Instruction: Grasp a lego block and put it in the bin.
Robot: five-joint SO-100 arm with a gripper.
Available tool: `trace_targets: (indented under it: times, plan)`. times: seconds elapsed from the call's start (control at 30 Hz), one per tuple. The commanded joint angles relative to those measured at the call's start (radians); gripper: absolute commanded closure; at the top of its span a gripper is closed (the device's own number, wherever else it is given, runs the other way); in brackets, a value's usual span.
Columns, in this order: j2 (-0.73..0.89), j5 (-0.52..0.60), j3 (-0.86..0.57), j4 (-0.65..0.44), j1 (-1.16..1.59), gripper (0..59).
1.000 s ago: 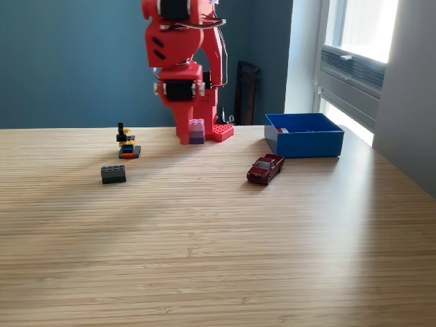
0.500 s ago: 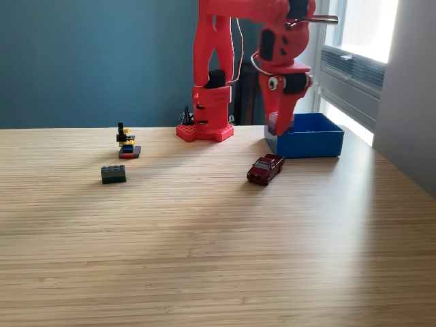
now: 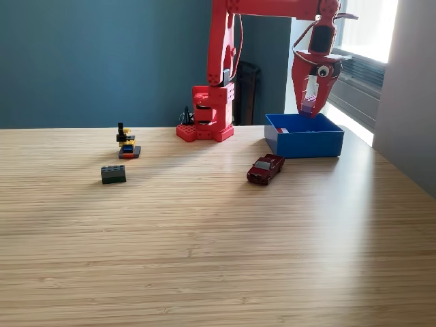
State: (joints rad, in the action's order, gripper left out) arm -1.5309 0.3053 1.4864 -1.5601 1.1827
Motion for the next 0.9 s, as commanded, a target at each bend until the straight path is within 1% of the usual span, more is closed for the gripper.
trace_targets:
  times: [0.03,0.07,0.1,0.17,0.2,0.27,0.37,0.53,0.7,0.9]
  plan:
    - [-0.02,-0.005,-0.052,-0.014,0.026,58.4]
    - [-0.02,-0.011,-0.052,-0.014,0.025,58.4]
    - [-0.02,-0.017,-0.048,-0.015,0.023,54.6]
    - [-0.02,-0.028,-0.038,-0.015,0.018,42.5]
    - [-0.02,-0.031,-0.035,-0.015,0.017,38.4]
    - [-0.02,-0.032,-0.029,-0.015,0.011,34.8]
    - [-0.02,-0.037,-0.028,-0.017,-0.009,33.6]
    - [-0.026,-0.054,-0.041,-0.017,-0.1,35.4]
    - [-0.032,-0.1,-0.052,-0.017,-0.304,36.6]
    - [-0.034,-0.198,-0.049,-0.017,-0.561,37.2]
